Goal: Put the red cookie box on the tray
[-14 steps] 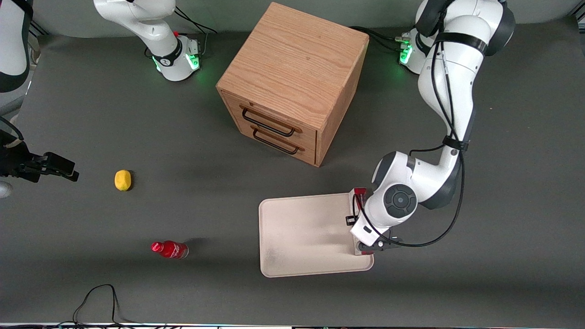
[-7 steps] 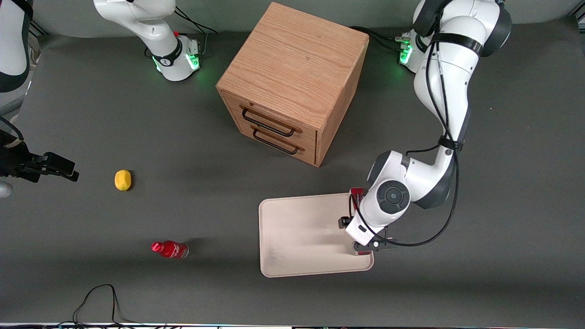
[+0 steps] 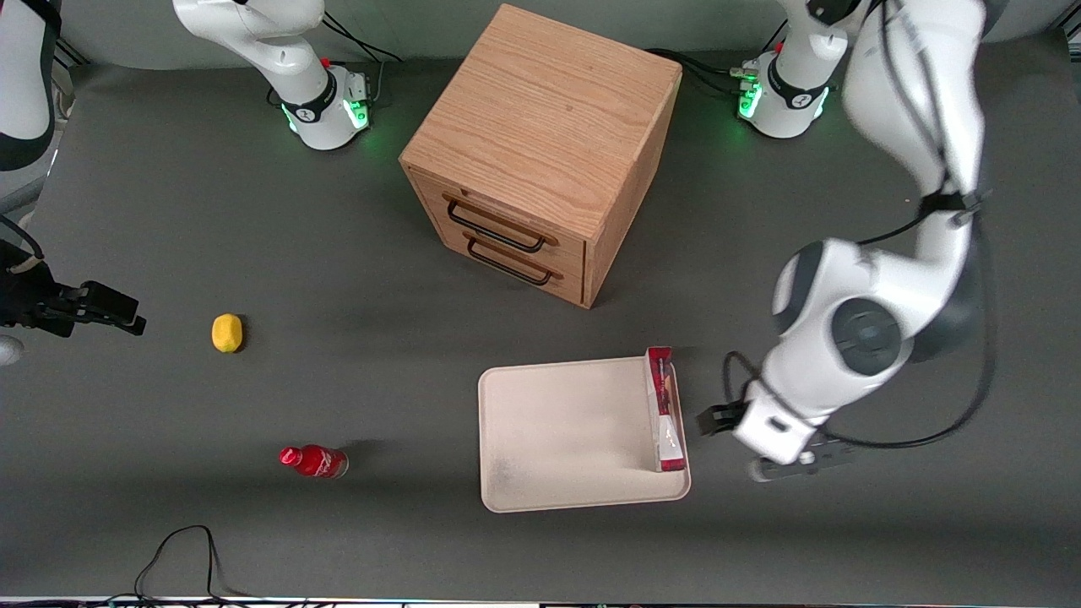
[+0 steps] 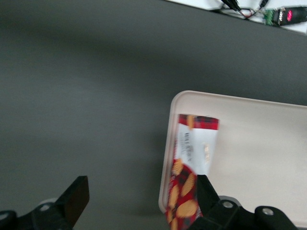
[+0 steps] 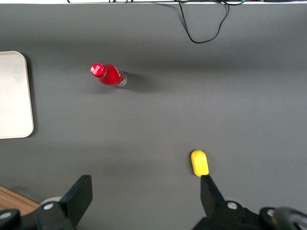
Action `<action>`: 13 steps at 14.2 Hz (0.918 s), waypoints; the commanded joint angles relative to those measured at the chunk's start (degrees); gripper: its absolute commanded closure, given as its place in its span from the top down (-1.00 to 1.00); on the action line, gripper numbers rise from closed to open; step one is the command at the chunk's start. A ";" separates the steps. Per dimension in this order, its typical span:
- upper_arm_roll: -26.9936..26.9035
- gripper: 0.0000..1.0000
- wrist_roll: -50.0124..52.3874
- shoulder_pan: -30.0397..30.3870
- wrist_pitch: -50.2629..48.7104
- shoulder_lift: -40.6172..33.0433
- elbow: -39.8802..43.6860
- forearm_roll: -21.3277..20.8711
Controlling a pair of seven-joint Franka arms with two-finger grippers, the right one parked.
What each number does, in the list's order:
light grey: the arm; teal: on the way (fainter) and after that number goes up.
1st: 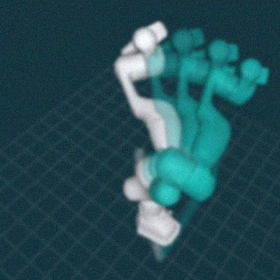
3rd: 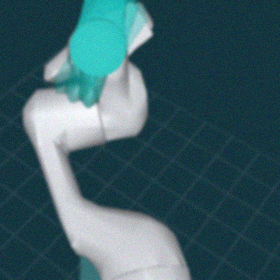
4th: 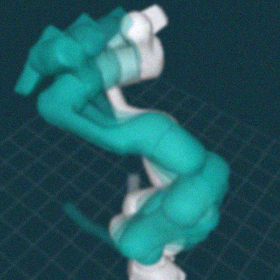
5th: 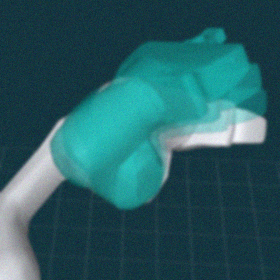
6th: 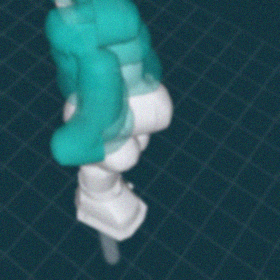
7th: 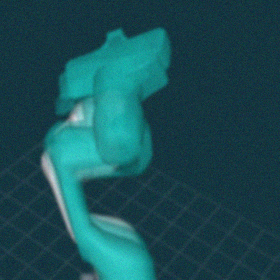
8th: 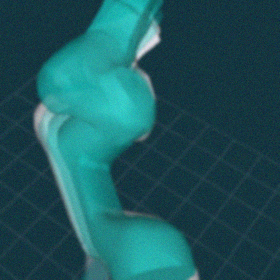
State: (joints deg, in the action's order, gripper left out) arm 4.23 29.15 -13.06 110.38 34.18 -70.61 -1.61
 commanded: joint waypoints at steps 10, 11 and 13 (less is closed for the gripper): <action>-0.10 1.00 -27.12 18.16 -15.90 -35.93 -25.36 0.11; -0.44 1.00 -28.78 18.16 -15.90 -36.55 -25.45 0.11; -1.32 1.00 -30.38 18.42 -15.99 -37.26 -25.37 0.20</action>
State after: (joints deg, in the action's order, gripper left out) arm 3.38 1.13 4.89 93.01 -0.49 -93.16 -1.53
